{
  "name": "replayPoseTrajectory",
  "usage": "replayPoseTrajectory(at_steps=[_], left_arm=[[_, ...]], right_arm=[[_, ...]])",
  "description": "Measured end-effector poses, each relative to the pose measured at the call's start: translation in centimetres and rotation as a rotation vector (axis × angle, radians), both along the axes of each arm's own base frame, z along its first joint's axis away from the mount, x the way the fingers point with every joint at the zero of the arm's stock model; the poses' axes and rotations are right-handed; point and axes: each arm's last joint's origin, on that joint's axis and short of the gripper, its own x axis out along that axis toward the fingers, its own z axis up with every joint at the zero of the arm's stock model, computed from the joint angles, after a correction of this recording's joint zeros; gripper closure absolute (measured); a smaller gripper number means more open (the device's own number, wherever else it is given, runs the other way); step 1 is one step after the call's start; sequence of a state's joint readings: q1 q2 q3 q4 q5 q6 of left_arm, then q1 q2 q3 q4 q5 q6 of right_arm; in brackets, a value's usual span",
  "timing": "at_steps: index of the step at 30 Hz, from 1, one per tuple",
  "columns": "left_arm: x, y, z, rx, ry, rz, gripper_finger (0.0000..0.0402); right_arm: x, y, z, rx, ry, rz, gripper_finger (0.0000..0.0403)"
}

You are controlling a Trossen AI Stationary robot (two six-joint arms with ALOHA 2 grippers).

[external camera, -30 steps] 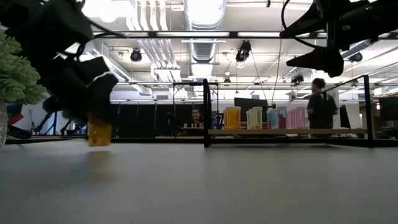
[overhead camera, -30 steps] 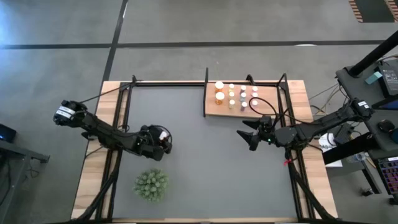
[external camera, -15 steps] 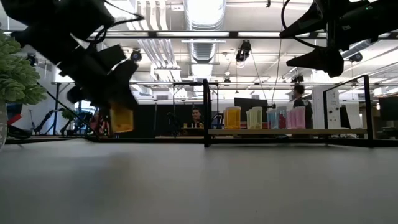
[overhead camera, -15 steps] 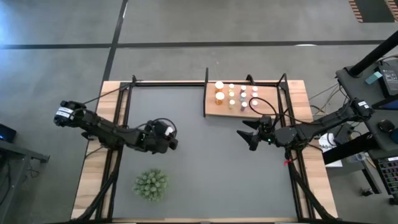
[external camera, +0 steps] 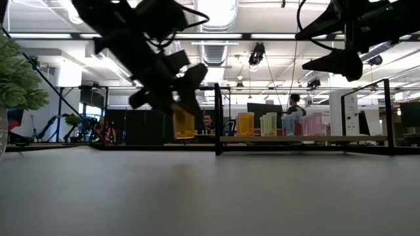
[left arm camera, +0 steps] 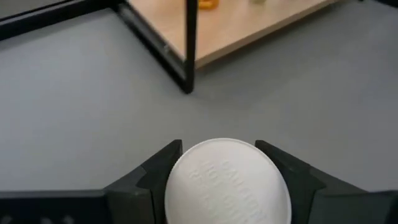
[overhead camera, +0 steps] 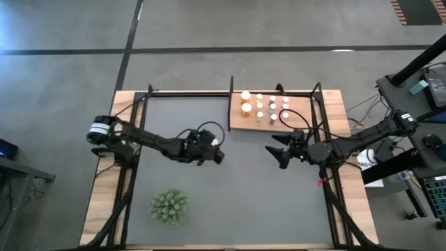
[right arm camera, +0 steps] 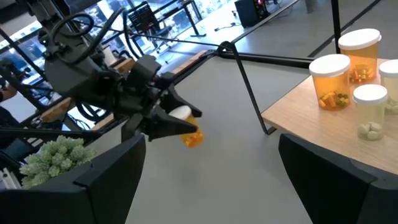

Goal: Pick and place medicine bottles onto shelf by color
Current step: Put the orange pill bottle on the shelf aligned with the other orange pill bottles

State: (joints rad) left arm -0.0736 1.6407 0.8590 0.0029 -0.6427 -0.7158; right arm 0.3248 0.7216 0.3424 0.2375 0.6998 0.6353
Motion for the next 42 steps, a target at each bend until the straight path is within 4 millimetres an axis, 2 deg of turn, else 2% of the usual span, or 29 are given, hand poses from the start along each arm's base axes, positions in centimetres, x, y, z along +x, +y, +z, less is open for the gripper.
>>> replayPoseTrajectory(at_steps=[9, 17, 21, 25, 35, 42], left_arm=[[5.1, 0.2, 0.9, 0.021, -0.027, -0.009, 0.0230], [10.0, 0.3, 0.3, 0.023, -0.039, 0.000, 0.0230], [11.6, 0.6, 0.3, 0.027, -0.030, 0.012, 0.0230], [12.7, 1.2, 0.6, 0.036, -0.048, 0.032, 0.0230], [13.5, 3.1, 1.9, 0.057, -0.076, 0.062, 0.0230], [13.4, 2.8, 1.2, 0.048, -0.059, 0.056, 0.0230]], right_arm=[[0.0, 0.0, 0.0, 0.000, 0.000, 0.000, 0.0044], [0.0, 0.0, 0.0, 0.000, 0.000, 0.000, 0.0044], [0.0, 0.0, 0.0, 0.000, 0.000, 0.000, 0.0044], [0.0, 0.0, 0.0, 0.000, 0.000, 0.000, 0.0044], [0.0, 0.0, 0.0, 0.000, 0.000, 0.000, 0.0044], [0.0, 0.0, 0.0, 0.000, 0.000, 0.000, 0.0044]])
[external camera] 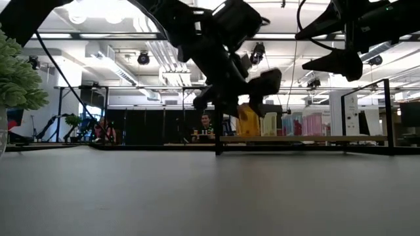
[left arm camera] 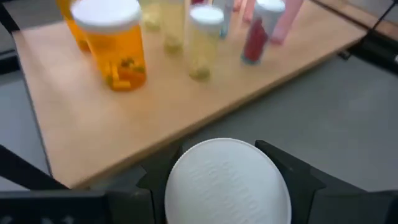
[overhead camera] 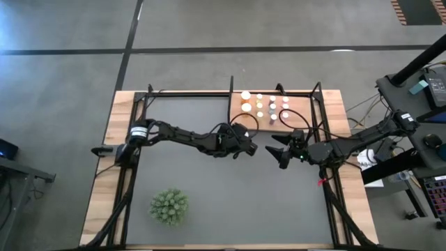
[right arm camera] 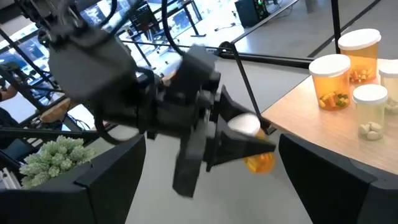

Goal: Pick and place medicine bottles onto shelf by color
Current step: Put the orange pill bottle on the shelf aligned with the other orange pill bottles

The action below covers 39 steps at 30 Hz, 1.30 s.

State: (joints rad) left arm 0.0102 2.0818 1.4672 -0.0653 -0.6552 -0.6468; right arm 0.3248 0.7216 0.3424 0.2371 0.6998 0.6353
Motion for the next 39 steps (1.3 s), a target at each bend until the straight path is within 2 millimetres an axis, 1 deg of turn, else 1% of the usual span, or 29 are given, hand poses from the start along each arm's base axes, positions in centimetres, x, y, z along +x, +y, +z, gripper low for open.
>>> replayPoseTrajectory(at_steps=[4, 7, 11, 19, 32, 39], left_arm=[[0.2, -0.1, -1.6, -0.005, 0.035, -0.003, 0.0230], [0.5, 0.0, -2.2, -0.005, 0.047, -0.002, 0.0230], [0.6, 0.1, -2.2, -0.015, 0.039, -0.008, 0.0230], [0.1, 0.2, -3.1, -0.059, 0.033, 0.024, 0.0230], [-0.1, 0.7, -3.4, -0.062, 0.053, 0.036, 0.0221], [-0.3, 0.7, -3.8, -0.067, 0.061, 0.039, 0.0220]], right_arm=[[0.0, 0.0, 0.0, 0.000, 0.000, 0.000, 0.0044], [0.0, 0.0, 0.0, 0.000, 0.000, 0.000, 0.0044], [0.0, 0.0, 0.0, 0.000, 0.000, 0.000, 0.0044], [0.0, 0.0, 0.0, 0.000, 0.000, 0.000, 0.0044], [0.0, 0.0, 0.0, 0.000, 0.000, 0.000, 0.0044], [0.0, 0.0, 0.0, 0.000, 0.000, 0.000, 0.0044]])
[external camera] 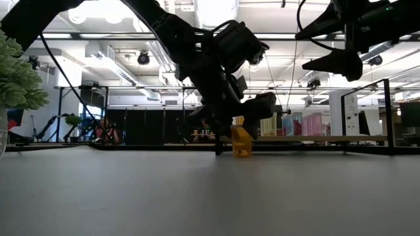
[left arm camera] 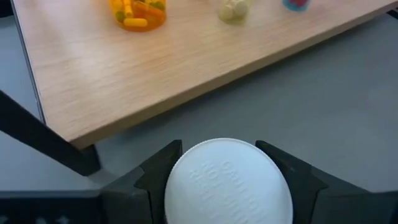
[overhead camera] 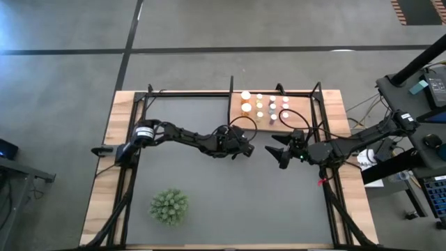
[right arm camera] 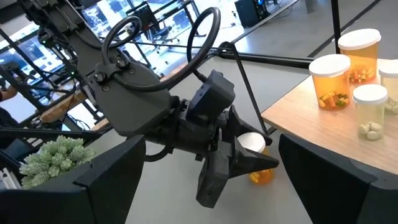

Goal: Pick and place medicine bottles onto shelf by color
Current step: Put the orange pill bottle on the shelf aligned with the other orange pill bottles

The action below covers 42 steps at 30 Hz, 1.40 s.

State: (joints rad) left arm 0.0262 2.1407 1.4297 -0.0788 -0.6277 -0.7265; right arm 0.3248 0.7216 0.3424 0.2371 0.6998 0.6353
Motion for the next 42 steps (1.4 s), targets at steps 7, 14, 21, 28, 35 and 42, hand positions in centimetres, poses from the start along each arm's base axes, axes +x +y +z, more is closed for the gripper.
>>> replayPoseTrajectory(at_steps=[7, 14, 21, 28, 35, 42], left_arm=[[0.0, -0.2, 0.0, -0.001, 0.001, -0.006, 0.0209], [0.0, -0.4, 0.0, -0.001, 0.002, -0.010, 0.0137], [-0.2, -1.3, 1.3, -0.001, -0.013, -0.030, 0.0086], [-2.7, -2.0, 5.0, -0.011, 0.059, -0.076, 0.0079], [-9.0, -2.1, 8.3, -0.046, 0.138, -0.331, 0.0078], [-17.4, -2.2, 8.3, 0.053, -0.003, -0.500, 0.0079]], right_arm=[[0.0, 0.0, 0.0, 0.000, 0.000, 0.000, 0.0044], [0.0, 0.0, 0.0, 0.000, 0.000, 0.000, 0.0044], [0.0, 0.0, 0.0, 0.000, 0.000, 0.000, 0.0044], [0.0, 0.0, 0.0, 0.000, 0.000, 0.000, 0.0044], [0.0, 0.0, 0.0, 0.000, -0.001, 0.000, 0.0044], [0.0, 0.0, 0.0, 0.000, 0.000, 0.000, 0.0044]])
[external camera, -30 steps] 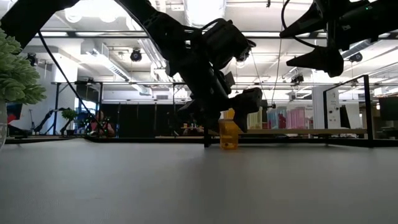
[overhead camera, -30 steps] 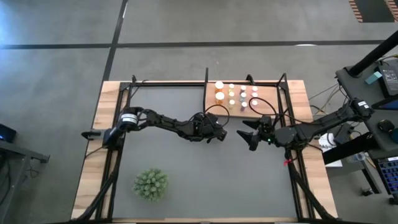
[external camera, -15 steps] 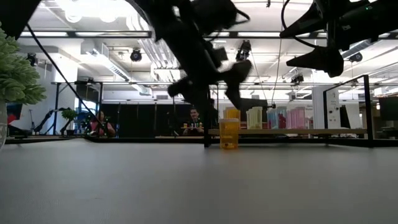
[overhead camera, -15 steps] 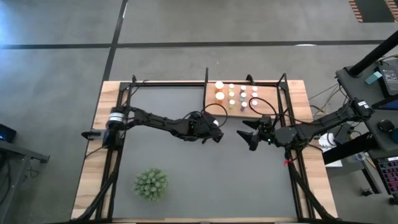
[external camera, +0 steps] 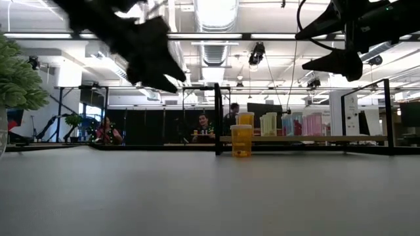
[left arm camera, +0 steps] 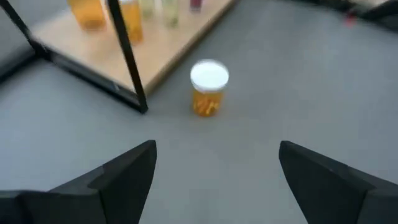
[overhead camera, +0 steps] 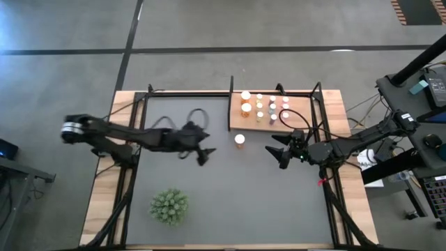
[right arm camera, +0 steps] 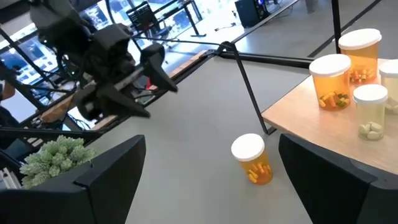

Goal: Pick and place medicine bottles onto shelf by color
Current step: Put the orange pill bottle on the shelf aligned with the other orange pill bottles

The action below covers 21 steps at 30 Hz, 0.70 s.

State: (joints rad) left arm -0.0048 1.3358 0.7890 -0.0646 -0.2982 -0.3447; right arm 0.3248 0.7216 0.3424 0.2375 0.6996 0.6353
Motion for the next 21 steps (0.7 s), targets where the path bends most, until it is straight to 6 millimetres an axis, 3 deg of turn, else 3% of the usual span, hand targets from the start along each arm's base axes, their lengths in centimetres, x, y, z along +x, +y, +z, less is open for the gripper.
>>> replayPoseTrajectory(at_steps=[6, 11, 15, 21], left_arm=[[-6.8, 0.0, -2.6, 0.179, -0.271, -0.109, 0.0079], [-10.9, -0.2, -4.6, 0.343, -0.506, -0.212, 0.0079], [-12.8, -0.3, -6.0, 0.438, -0.588, -0.256, 0.0079], [-13.0, -0.4, -6.4, 0.518, -0.517, -0.300, 0.0079]], right_arm=[[0.0, 0.0, 0.0, 0.000, 0.000, 0.000, 0.0044], [0.0, 0.0, 0.0, 0.000, 0.001, 0.000, 0.0044], [0.0, 0.0, 0.0, 0.000, 0.001, 0.000, 0.0044], [0.0, 0.0, 0.0, 0.000, 0.001, 0.000, 0.0044]])
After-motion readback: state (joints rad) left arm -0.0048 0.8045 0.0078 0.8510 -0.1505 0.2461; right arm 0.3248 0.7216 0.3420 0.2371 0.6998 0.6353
